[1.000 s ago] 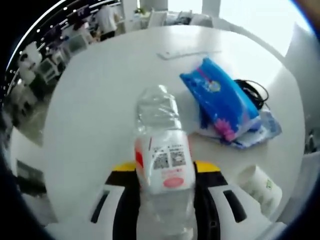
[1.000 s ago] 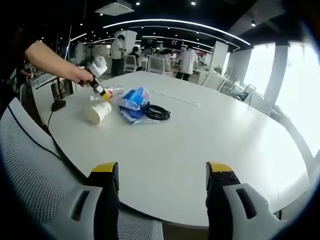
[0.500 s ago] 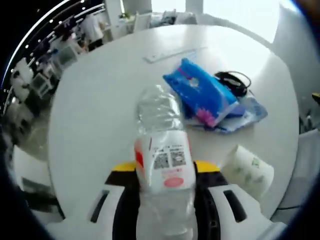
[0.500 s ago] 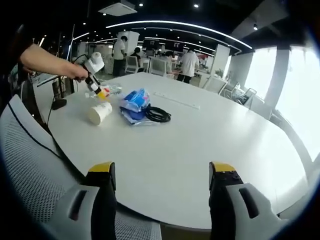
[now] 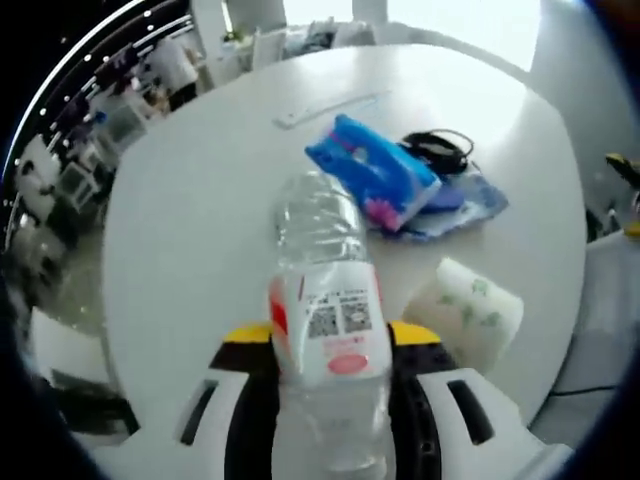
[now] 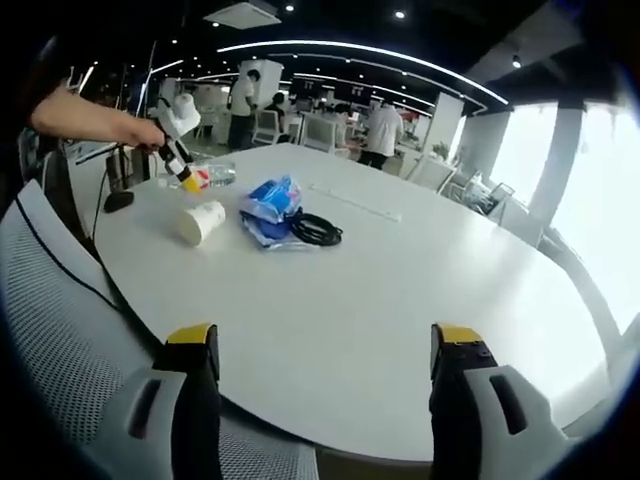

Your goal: Arrange the tabletop items into an orderly group along one side of the table until the central work area is clear of visible clutter.

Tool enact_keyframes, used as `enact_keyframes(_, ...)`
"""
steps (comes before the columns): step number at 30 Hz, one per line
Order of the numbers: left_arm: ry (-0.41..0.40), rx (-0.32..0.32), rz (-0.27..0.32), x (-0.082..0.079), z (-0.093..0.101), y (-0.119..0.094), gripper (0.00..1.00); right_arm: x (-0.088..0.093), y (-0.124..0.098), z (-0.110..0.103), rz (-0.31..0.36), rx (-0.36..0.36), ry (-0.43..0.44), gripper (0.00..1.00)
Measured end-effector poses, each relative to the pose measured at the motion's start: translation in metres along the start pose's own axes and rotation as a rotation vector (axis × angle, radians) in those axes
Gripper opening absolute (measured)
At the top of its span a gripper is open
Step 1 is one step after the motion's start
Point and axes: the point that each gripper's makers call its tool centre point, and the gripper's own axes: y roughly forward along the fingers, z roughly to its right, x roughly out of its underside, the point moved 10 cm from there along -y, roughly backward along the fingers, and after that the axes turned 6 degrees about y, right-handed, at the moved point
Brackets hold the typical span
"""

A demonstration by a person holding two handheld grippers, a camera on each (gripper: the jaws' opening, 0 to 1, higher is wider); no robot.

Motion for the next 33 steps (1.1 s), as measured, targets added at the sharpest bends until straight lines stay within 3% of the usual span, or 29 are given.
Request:
enact_keyframes(8, 0.005, 0.012, 0.005, 0.006, 0.012, -0.011, 0.38, -0.010, 0.006, -0.001, -0.013, -0.019, -0.121, 0.89)
enact_keyframes(18, 0.019, 0.037, -0.011, 0.020, 0.023, -0.024, 0.38, -0.040, 0.020, -0.006, 0.052, -0.075, -0.175, 0.89)
enact_keyframes(33, -0.006, 0.047, -0.021, 0.044, 0.034, -0.042, 0.38, -0.070, 0.051, -0.059, 0.133, -0.240, -0.268, 0.87)
